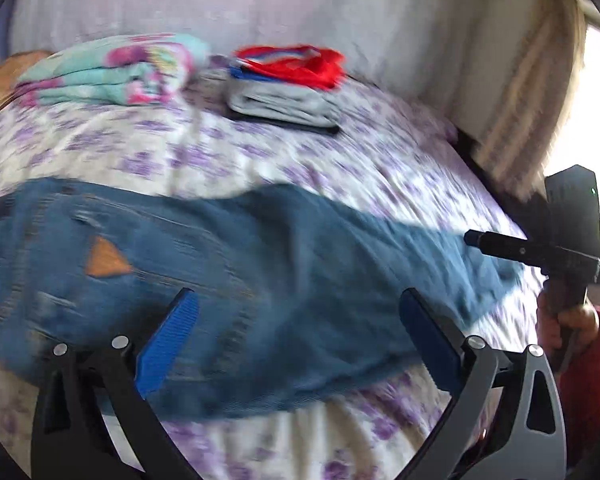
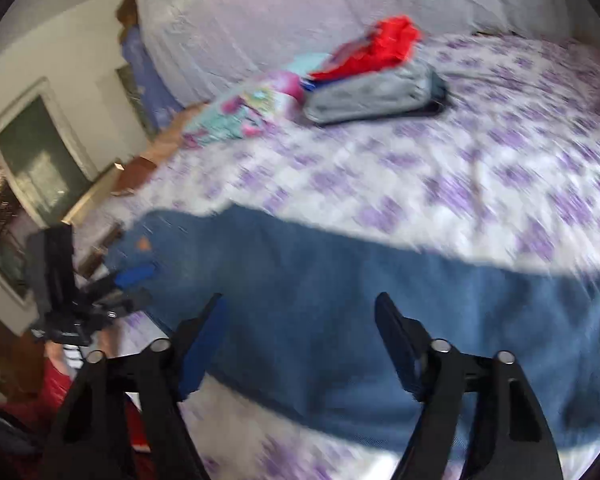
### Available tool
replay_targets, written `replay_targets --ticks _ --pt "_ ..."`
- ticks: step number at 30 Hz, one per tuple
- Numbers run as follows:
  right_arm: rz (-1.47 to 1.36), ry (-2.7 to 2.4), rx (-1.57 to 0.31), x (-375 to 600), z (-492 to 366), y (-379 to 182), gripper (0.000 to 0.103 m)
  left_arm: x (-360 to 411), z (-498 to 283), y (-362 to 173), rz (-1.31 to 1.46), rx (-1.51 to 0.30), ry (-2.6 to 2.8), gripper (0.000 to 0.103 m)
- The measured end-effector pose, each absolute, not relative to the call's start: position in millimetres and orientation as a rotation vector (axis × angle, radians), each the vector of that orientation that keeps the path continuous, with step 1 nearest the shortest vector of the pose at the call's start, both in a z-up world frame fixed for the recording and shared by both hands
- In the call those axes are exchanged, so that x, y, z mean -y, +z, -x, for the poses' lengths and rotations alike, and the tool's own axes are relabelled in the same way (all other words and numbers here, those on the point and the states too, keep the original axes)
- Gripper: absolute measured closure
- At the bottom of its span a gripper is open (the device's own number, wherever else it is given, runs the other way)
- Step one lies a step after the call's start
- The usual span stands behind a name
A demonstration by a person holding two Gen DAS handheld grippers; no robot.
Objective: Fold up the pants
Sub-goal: 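Open the right tool and smooth the folded jeans while the left tool holds the back pocket area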
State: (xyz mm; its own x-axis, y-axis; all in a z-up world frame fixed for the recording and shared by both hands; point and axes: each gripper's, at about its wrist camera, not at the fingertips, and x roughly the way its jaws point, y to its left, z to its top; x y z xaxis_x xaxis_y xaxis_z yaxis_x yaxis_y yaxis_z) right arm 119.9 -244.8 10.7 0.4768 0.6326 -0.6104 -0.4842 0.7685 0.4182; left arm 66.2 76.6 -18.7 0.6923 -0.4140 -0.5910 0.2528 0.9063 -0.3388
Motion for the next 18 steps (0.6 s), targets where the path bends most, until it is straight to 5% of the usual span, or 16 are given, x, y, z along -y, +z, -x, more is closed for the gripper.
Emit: replay_targets --ticks 3,7,9,18 --pt "-0.216 0.764 -0.881 193 -168 10 0.062 -100 -76 -28 0.338 -0.745 -0.367 0.005" --pt "-0.098 0.732 -0.974 130 -214 -12 0.073 -62 -58 -50 0.014 -0.679 -0.298 0.005" --pt "0.000 0.694 -1.015 107 -222 -25 0.092 -50 -56 -50 -0.061 -0.679 -0.278 0.005" --pt "-0.017 0.609 -1.039 91 -243 -43 0.097 -60 -62 -49 0.017 -0.680 -0.334 0.005"
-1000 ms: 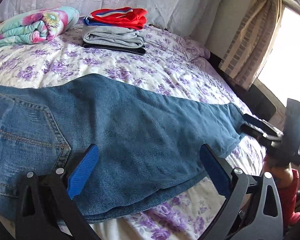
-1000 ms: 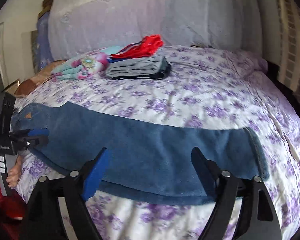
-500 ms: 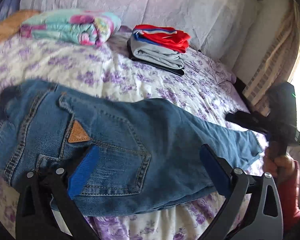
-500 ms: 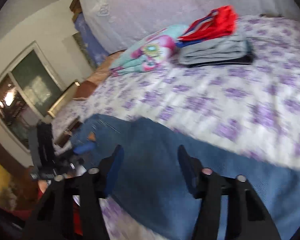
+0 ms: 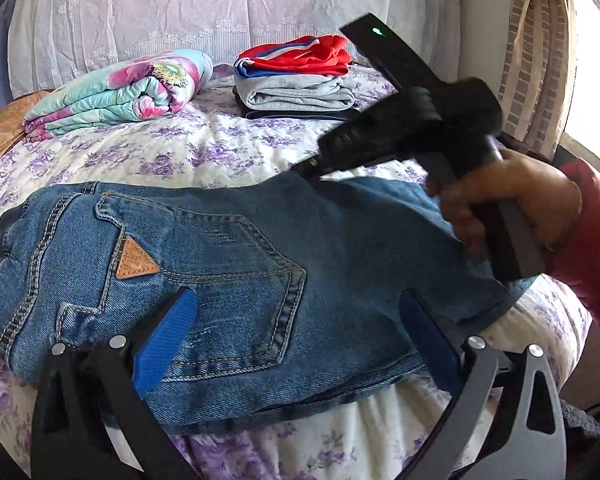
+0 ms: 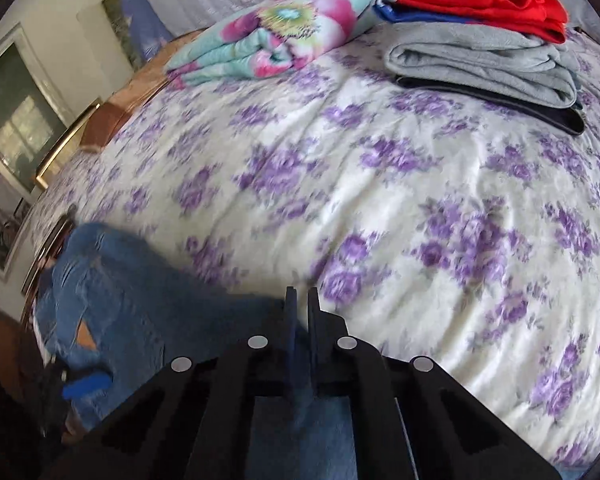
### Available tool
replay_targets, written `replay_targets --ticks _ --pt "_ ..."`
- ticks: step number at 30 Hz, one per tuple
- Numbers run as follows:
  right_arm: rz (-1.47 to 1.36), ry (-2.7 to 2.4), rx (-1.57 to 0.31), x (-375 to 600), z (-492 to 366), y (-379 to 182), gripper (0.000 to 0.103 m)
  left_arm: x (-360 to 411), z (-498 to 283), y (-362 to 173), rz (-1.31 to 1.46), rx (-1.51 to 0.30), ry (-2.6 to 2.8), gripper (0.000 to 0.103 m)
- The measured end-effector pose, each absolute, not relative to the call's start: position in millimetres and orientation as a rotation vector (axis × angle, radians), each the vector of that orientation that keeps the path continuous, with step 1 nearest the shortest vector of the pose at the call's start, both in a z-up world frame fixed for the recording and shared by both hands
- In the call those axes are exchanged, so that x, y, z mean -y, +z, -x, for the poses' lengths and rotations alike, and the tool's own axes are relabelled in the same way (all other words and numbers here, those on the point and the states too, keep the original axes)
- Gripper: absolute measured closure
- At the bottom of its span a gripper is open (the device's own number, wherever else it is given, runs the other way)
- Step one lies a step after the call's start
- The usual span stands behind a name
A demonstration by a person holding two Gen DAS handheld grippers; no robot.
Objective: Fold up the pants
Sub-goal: 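Open the right tool and smooth the folded jeans while the left tool holds the back pocket area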
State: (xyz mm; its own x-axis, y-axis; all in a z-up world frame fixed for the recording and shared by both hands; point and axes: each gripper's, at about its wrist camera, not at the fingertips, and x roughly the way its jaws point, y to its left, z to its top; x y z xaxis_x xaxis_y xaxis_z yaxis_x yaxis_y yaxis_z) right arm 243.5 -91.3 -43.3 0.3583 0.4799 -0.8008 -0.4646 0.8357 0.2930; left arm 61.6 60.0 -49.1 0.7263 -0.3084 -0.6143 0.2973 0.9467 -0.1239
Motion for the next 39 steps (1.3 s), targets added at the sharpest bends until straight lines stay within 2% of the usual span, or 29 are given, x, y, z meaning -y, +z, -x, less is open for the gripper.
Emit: replay_targets --ticks 6,11,14,15,19,20,21,22,25,27,29,31,32,33,37,39 --pt "0.052 0.648 -0.959 96 -201 -10 0.094 -62 -60 -49 0.023 -0.676 -0.338 0.005" --pt "0.184 0.587 -1.038 61 -211 -46 0.096 -61 -64 -50 0.015 -0.685 -0.324 0.005" --pt "0.099 0.569 -0.981 70 -220 -32 0.097 -61 -66 -51 0.010 -0.694 -0.322 0.005" --pt "0.063 0.557 -0.955 77 -220 -25 0.093 -60 -66 -51 0.006 -0.694 -0.321 0.005" --pt "0.064 0.595 -0.922 85 -201 -10 0.091 -62 -66 -51 0.012 -0.691 -0.323 0.005" --pt "0.085 0.601 -0.929 83 -198 -12 0.087 -62 -67 -51 0.013 -0.692 -0.322 0.005" --pt "0.111 0.600 -0.947 78 -198 -19 0.076 -62 -68 -51 0.011 -0.692 -0.320 0.005" --pt "0.138 0.585 -0.970 73 -201 -30 0.071 -62 -68 -51 0.009 -0.693 -0.318 0.005" --pt "0.129 0.565 -0.968 67 -216 -49 0.070 -62 -68 -52 0.004 -0.698 -0.319 0.005" --pt "0.052 0.530 -0.949 75 -223 -42 0.068 -61 -70 -52 -0.001 -0.700 -0.317 0.005" --pt "-0.020 0.494 -0.849 96 -217 -22 0.067 -62 -69 -52 -0.001 -0.699 -0.320 0.005" --pt "-0.085 0.472 -0.755 127 -200 5 0.058 -62 -68 -52 0.003 -0.697 -0.323 0.005" --pt "-0.117 0.468 -0.717 146 -189 16 0.045 -62 -68 -52 0.003 -0.696 -0.323 0.005" --pt "-0.139 0.463 -0.692 163 -179 24 0.038 -62 -68 -52 0.003 -0.695 -0.323 0.005" --pt "-0.258 0.416 -0.647 251 -128 37 0.027 -63 -65 -51 0.013 -0.687 -0.328 0.005" --pt "-0.330 0.346 -0.639 297 -99 33 0.016 -63 -64 -51 0.014 -0.685 -0.329 0.005"
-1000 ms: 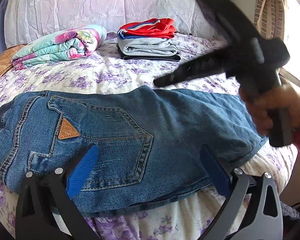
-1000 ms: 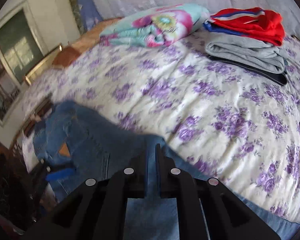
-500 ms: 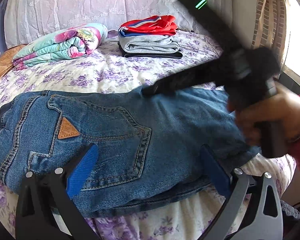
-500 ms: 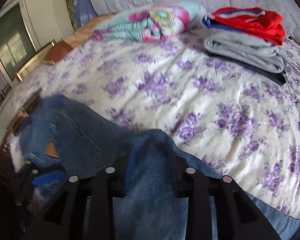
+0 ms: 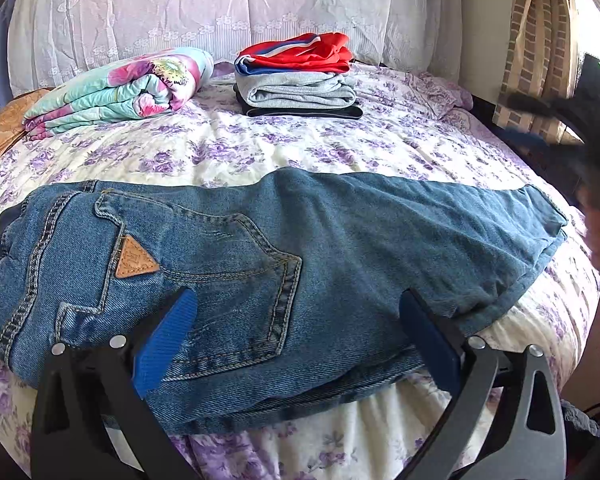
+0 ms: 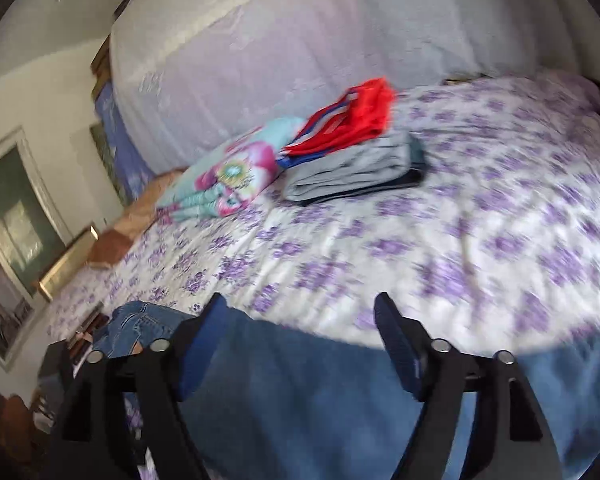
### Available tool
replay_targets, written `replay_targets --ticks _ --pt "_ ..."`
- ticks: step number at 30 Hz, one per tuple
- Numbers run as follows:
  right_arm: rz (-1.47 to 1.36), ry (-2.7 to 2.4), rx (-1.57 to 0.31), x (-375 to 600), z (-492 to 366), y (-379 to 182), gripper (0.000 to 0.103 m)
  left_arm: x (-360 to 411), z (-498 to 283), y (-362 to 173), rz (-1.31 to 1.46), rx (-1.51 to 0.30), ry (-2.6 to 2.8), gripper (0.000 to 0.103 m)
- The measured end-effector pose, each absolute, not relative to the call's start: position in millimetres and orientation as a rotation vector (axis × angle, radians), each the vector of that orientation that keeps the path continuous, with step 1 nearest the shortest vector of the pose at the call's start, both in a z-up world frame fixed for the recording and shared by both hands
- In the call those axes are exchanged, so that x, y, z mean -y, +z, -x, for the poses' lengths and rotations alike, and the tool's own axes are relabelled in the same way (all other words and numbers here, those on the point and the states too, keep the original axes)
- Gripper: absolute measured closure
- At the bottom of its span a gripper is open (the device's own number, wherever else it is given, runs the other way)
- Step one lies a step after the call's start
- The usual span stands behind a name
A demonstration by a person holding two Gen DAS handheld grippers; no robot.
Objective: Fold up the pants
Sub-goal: 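Grasp the jeans leg hem with the right tool and lift it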
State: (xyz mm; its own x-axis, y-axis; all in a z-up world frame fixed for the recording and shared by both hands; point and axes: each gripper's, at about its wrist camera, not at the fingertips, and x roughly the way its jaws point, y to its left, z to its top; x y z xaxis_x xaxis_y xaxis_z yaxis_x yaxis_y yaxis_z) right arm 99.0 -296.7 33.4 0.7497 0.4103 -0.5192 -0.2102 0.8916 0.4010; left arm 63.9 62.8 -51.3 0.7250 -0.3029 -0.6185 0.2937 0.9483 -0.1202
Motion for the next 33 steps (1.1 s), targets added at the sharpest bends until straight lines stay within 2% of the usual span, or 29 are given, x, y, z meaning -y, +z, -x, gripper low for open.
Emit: replay_targets --ticks 2,6,13,21,25,28,30,33 --pt "-0.429 0.263 -0.625 343 -64 25 0.010 -63 -63 -51 0.015 -0.683 -0.331 0.005" --pt "-0.694 0.174 -0.641 428 0 -11 0.006 -61 -63 -51 0.014 -0.683 -0.327 0.005" --pt "-0.996 0.171 -0.708 479 5 -70 0.006 -62 -61 -51 0.010 -0.683 -0.326 0.005" --pt "-0.980 0.126 -0.775 491 -45 -74 0.005 -61 -62 -51 0.010 -0.682 -0.327 0.005" --pt "-0.959 0.103 -0.746 494 -51 -73 0.005 -61 -62 -52 0.010 -0.681 -0.328 0.005" --pt "-0.881 0.040 -0.674 489 -43 -74 0.027 -61 -60 -51 0.014 -0.678 -0.333 0.005" --pt "-0.848 -0.009 -0.642 491 -39 -83 0.059 -61 -60 -51 0.013 -0.679 -0.335 0.005" --pt "-0.868 0.003 -0.605 500 -34 -90 0.076 -65 -59 -49 0.035 -0.684 -0.336 0.005"
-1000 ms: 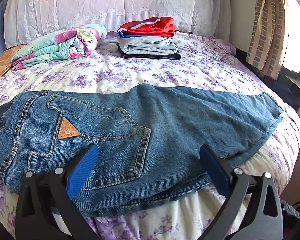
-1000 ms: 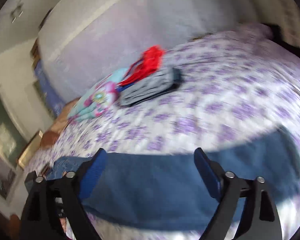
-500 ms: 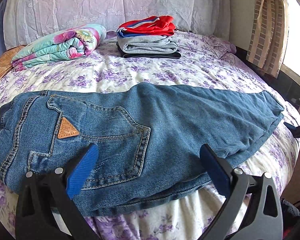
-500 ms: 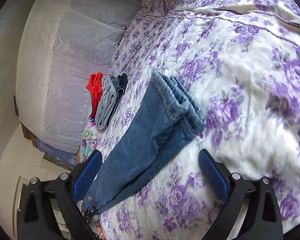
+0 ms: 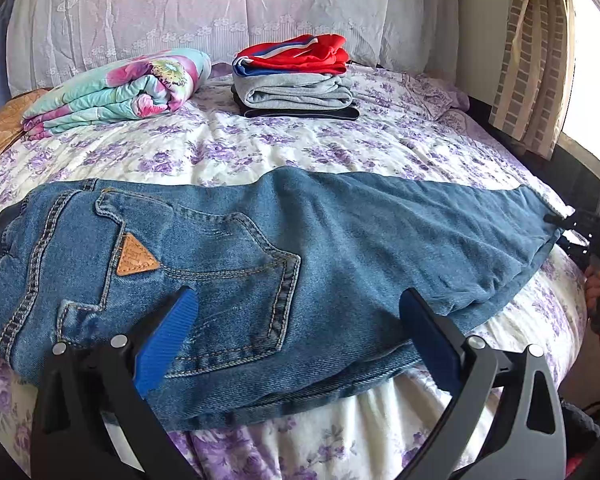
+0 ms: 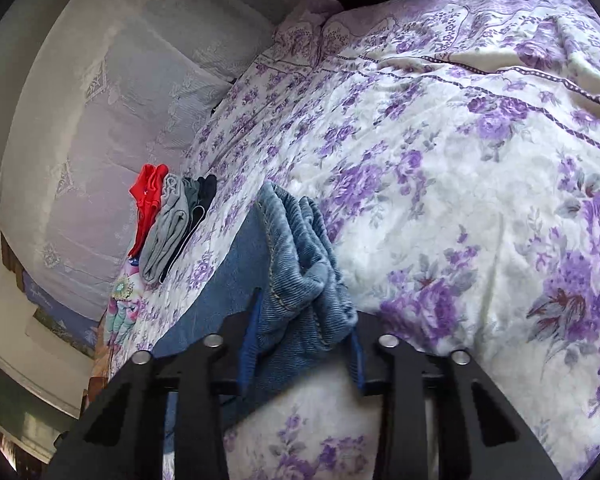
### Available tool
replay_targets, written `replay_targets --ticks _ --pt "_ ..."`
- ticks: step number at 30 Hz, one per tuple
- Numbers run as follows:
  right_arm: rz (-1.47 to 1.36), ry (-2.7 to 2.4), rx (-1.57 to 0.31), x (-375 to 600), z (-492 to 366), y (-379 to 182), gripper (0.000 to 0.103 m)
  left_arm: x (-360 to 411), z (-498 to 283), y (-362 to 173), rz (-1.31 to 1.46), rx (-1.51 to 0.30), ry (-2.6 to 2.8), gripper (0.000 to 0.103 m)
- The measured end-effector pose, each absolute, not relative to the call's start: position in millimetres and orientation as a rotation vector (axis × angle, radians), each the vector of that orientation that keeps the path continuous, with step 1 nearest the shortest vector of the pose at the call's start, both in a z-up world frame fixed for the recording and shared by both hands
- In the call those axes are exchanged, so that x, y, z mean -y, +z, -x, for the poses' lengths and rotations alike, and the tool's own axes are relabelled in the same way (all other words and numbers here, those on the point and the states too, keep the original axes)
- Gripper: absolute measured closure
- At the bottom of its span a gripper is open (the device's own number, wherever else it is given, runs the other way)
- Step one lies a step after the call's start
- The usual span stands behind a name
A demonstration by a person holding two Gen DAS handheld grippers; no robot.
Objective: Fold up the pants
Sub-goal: 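Grasp the jeans leg hem with the right tool and lift it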
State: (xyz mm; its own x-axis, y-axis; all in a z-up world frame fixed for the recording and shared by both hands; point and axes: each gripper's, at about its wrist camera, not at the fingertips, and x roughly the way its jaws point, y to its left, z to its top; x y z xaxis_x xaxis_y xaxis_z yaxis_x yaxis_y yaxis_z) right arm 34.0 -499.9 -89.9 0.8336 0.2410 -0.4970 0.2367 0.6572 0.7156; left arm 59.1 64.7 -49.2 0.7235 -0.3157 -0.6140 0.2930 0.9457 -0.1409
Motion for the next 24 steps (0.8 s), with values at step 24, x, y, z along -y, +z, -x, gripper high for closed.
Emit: replay_targets --ticks 24 --pt "0.501 0.288 -0.435 113 -43 -21 0.082 -204 -16 -62 0.334 -0.601 -0.053 0.005"
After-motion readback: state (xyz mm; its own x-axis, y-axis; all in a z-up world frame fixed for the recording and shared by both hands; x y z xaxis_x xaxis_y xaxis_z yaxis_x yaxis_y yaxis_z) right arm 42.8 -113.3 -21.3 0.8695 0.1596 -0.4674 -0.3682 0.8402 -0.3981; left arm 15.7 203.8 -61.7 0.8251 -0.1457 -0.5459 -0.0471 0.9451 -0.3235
